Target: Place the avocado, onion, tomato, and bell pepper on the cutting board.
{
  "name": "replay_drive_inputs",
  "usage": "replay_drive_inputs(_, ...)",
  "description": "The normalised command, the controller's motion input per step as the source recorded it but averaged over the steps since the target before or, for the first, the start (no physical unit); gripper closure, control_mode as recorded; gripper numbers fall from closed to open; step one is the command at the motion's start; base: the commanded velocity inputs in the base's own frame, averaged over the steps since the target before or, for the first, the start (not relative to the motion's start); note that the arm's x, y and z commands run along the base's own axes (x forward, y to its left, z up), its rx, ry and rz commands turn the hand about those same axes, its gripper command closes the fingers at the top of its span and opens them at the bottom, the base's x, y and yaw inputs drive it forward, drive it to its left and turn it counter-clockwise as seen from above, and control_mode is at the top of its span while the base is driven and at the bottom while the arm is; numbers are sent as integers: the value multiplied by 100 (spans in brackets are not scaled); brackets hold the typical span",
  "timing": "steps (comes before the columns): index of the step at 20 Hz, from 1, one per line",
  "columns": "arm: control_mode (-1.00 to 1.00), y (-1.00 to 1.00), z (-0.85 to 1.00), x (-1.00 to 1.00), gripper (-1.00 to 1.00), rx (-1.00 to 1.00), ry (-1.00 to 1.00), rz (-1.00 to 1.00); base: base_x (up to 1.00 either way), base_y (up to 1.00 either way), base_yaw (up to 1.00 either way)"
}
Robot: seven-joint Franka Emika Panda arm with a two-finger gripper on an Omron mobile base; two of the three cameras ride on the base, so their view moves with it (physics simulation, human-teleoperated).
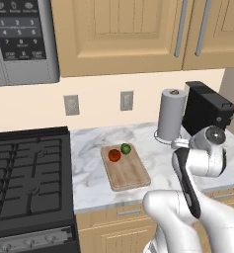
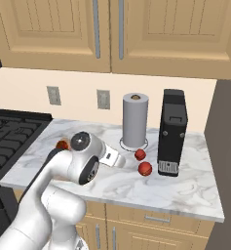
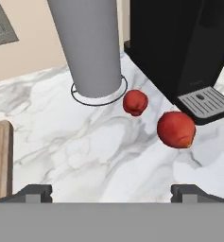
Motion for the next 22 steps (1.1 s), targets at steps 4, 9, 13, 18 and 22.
replay_drive_inputs(4,-100,-73,0,7,-100,4,1,0,0,0,0)
replay_drive_inputs(9,-100,-48,7,28,-100,1,9,0,0,0,0)
replay_drive_inputs(13,-100,-33,25,39,-100,0,15,0,0,0,0)
replay_drive_inputs(18,-100,-29,20,33,-100,0,16,0,0,0,0)
replay_drive_inputs(22,-100,-36,0,4,-100,0,5,0,0,0,0)
